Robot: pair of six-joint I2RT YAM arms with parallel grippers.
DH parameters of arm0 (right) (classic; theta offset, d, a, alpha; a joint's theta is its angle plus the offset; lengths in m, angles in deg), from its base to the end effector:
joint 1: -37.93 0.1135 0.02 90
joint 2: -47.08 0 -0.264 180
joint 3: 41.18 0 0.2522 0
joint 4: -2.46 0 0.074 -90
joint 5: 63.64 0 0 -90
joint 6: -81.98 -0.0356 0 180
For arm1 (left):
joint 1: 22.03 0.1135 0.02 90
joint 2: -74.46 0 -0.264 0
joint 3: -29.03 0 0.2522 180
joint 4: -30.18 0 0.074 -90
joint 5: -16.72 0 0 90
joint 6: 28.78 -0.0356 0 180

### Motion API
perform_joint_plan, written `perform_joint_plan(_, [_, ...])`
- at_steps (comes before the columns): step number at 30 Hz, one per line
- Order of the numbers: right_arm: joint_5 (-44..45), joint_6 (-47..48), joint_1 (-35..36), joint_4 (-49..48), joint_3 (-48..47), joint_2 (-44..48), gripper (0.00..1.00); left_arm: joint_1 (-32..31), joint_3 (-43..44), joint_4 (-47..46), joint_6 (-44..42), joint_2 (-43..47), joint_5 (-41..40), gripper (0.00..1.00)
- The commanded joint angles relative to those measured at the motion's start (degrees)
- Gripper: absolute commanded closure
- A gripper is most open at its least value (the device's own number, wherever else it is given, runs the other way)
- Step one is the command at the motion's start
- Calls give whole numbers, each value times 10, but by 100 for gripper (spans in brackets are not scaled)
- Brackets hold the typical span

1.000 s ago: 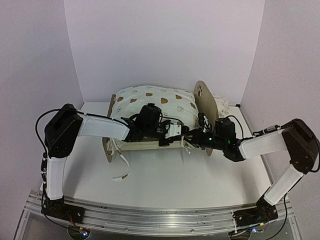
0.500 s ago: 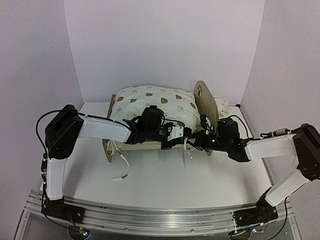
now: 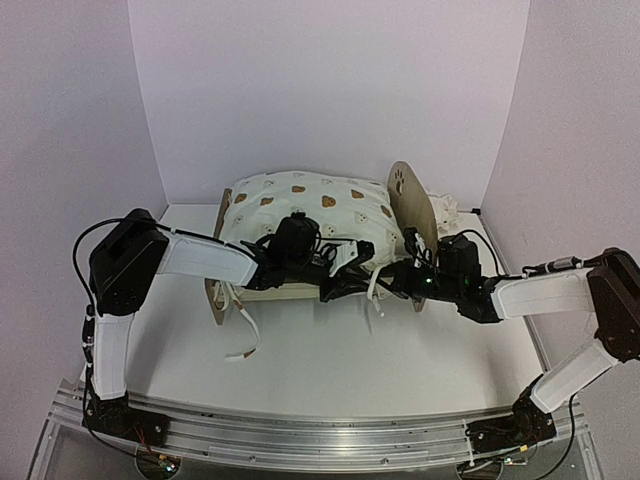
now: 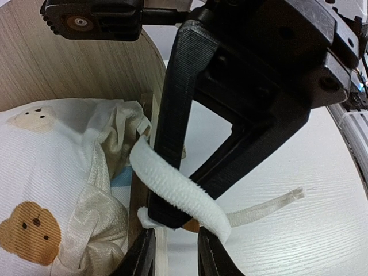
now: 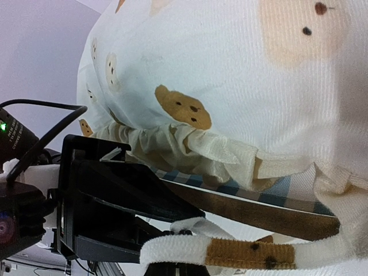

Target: Set up the pet bed

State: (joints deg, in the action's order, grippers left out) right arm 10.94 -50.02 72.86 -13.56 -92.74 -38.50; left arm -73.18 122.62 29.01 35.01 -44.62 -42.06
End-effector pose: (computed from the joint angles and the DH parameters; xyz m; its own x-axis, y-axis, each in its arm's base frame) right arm 0.2501 0.1862 0.2021 -0.6963 0.3005 -0.6518 -0.3947 0.5981 0.6974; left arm 0.2812 -0.3785 0.1927 0.1932 0.3622 -0.9118 0.9774 0.0096 0.2110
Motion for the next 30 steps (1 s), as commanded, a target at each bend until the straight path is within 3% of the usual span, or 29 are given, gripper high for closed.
perform_joint_plan(1, [-4, 9, -2, -6, 0, 19, 100, -1, 8, -49, 48, -12, 30, 74])
perform_joint_plan(9, [-12, 10, -2, -14, -2, 22, 100, -1, 33, -48, 82, -32, 39, 77])
perform_joint_plan(19, [-6, 10, -2, -14, -3, 21, 100, -1, 15, -66, 100, -20, 78, 62])
perform_joint_plan(30, [-6, 4, -2, -15, 2, 30, 100, -2, 19, -118, 136, -31, 56, 95])
